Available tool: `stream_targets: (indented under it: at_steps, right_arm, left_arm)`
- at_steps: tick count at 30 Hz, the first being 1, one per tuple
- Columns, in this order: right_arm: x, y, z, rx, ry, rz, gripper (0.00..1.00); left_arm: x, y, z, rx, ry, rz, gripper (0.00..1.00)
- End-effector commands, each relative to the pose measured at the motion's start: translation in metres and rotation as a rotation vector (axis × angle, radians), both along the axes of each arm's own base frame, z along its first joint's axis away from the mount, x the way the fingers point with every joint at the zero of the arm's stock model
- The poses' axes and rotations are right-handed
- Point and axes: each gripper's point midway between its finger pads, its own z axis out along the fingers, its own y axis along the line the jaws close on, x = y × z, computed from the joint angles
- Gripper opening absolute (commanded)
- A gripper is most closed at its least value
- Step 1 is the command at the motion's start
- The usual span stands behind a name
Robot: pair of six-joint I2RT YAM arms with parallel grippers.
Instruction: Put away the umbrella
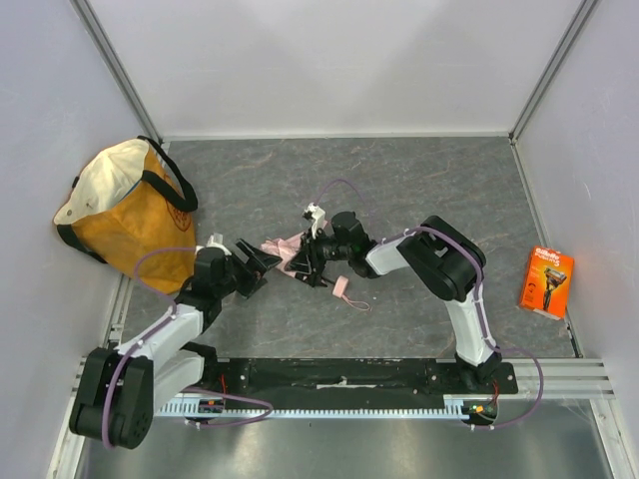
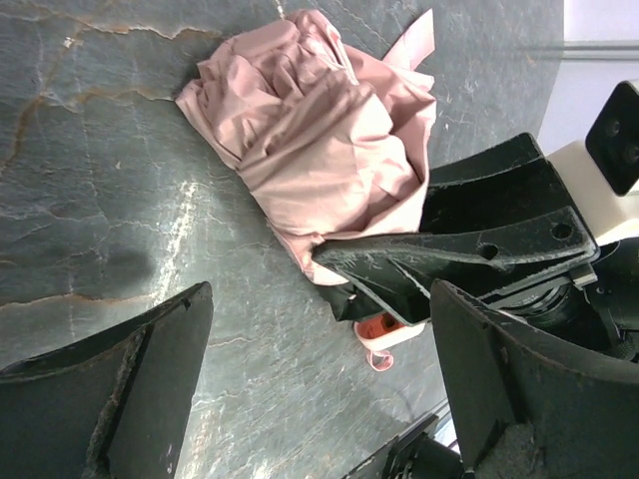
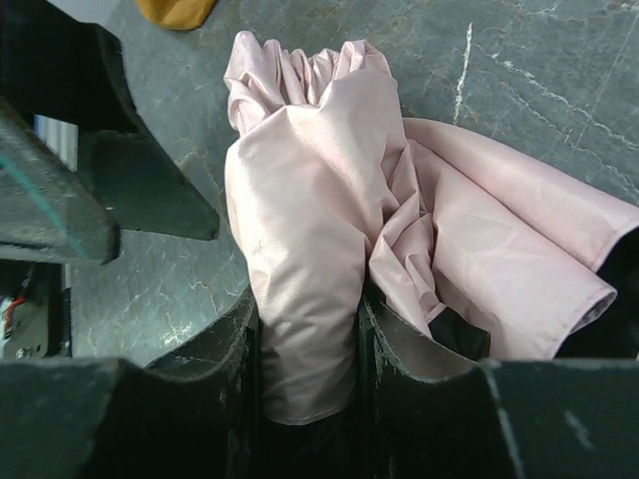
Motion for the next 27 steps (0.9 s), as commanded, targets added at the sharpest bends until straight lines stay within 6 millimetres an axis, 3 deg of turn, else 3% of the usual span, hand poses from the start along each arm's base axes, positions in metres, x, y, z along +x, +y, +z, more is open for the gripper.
stream_targets:
  at_steps: [1,8,17,27]
  right_arm:
    - [-0.109,-0.093,-0.135,-0.402,0.56,0.051,0.0]
    - [-0.106,-0.084,-0.129,-0.351,0.61,0.064,0.0]
    - [-0.106,-0.08,-0.125,-0.321,0.681,0.088,0.0]
    - [-0.099,-0.063,-0.101,-0.21,0.762,0.08,0.0]
  left_arm:
    - [0.018,-0.006,0.01,-0.084,-0.035,0.059,0.94]
    - [0.027,-0.024,-0.007,-0.014,-0.022,0.113,0.95]
    - [0.03,-0.007,-0.02,0.015,-0.064,0.211,0.95]
    - [0.015,-0.003,-0.052,0.072,0.099,0.256,0.94]
